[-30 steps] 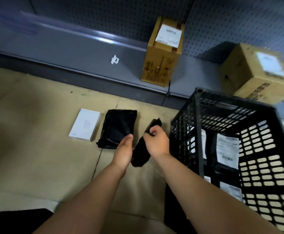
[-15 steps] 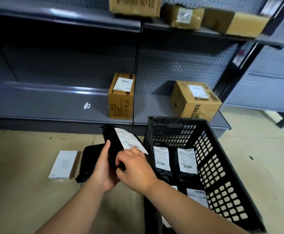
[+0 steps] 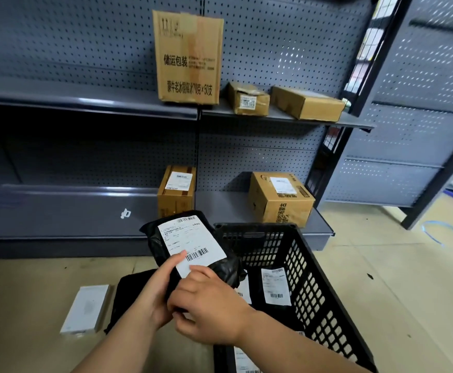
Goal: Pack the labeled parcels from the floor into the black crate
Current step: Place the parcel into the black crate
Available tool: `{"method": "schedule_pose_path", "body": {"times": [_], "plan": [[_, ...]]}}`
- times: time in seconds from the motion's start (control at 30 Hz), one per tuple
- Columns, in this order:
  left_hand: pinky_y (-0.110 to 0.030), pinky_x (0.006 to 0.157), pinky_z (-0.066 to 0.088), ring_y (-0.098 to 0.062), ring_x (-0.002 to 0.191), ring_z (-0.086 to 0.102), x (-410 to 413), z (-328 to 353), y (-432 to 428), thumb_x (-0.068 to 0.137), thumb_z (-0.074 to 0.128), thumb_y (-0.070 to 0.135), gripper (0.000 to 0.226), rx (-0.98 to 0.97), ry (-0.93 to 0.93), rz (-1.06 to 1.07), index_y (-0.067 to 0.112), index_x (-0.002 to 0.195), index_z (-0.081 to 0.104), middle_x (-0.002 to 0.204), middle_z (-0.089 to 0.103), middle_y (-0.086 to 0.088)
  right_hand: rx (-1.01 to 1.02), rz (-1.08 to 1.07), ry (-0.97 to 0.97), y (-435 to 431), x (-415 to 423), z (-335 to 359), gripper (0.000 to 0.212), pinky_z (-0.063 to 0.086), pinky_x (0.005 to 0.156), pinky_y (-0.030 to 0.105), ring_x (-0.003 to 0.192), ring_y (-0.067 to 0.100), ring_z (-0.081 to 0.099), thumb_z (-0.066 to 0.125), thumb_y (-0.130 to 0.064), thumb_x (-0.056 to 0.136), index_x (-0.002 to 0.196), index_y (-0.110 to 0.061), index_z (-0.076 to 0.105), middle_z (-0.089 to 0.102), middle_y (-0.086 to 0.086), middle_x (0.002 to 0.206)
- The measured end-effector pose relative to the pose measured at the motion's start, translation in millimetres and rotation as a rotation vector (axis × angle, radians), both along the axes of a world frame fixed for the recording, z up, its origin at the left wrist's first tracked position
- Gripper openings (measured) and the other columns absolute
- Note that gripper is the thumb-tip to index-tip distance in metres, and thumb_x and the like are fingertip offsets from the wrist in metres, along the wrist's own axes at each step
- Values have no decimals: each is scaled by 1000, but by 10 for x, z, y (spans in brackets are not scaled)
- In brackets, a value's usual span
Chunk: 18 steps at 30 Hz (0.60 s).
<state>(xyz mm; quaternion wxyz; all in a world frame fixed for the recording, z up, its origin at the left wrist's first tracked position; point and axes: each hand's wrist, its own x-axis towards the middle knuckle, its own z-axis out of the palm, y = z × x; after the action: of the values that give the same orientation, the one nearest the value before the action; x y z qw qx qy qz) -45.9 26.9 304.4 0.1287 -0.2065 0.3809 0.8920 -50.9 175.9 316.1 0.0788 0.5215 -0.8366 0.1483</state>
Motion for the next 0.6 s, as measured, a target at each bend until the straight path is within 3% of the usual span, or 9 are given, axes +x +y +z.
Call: {"method": "schedule_pose_path", "body": {"times": [0.1, 0.23, 0.3, 0.37, 0.5, 0.6], "plan": [[-40, 83, 54, -24, 81, 77, 38, 145, 53, 92, 67, 40, 34, -38, 16, -9, 17, 115, 76, 104, 80, -9, -61, -23, -69, 16, 70, 145, 18, 38, 115, 40, 92, 24, 60, 55, -28, 95, 99, -16, 67, 66, 2, 92], [-46, 96, 56, -31, 99, 74, 66, 312, 55, 87, 67, 40, 43, -136, 43, 7, 17, 122, 76, 120, 77, -13, -201, -113, -152, 106, 72, 353, 17, 46, 99, 35, 97, 19, 61, 55, -30, 96, 106, -22, 67, 65, -4, 102], [-51, 93, 59, -36, 102, 74, 87, 381, 9, 85, 67, 37, 44, -171, 39, 16, 15, 121, 77, 118, 77, -15, -307, -187, -125, 205, -2, 425, 16, 47, 99, 34, 106, 14, 60, 58, -30, 94, 107, -25, 67, 61, -9, 109], [-54, 101, 55, -41, 113, 71, 110, 429, -56, 83, 67, 31, 46, -191, 38, 29, 12, 125, 75, 121, 76, -18, -410, -315, -163, 313, -114, 495, 19, 47, 105, 34, 116, 9, 57, 58, -34, 94, 111, -28, 65, 54, -15, 117], [-50, 102, 54, -40, 116, 71, 187, 453, -114, 85, 66, 22, 45, -204, 45, 43, 12, 128, 72, 121, 77, -16, -547, -541, -408, 489, -268, 565, 28, 49, 106, 33, 120, 0, 52, 65, -37, 96, 123, -35, 58, 45, -27, 125], [-49, 101, 54, -39, 116, 71, 249, 457, -57, 88, 64, 20, 41, -198, 40, 30, 11, 127, 71, 120, 77, -17, -600, -611, -713, 547, -305, 497, 55, 48, 103, 29, 126, 8, 53, 69, -45, 96, 146, -33, 49, 48, -12, 142]]}}
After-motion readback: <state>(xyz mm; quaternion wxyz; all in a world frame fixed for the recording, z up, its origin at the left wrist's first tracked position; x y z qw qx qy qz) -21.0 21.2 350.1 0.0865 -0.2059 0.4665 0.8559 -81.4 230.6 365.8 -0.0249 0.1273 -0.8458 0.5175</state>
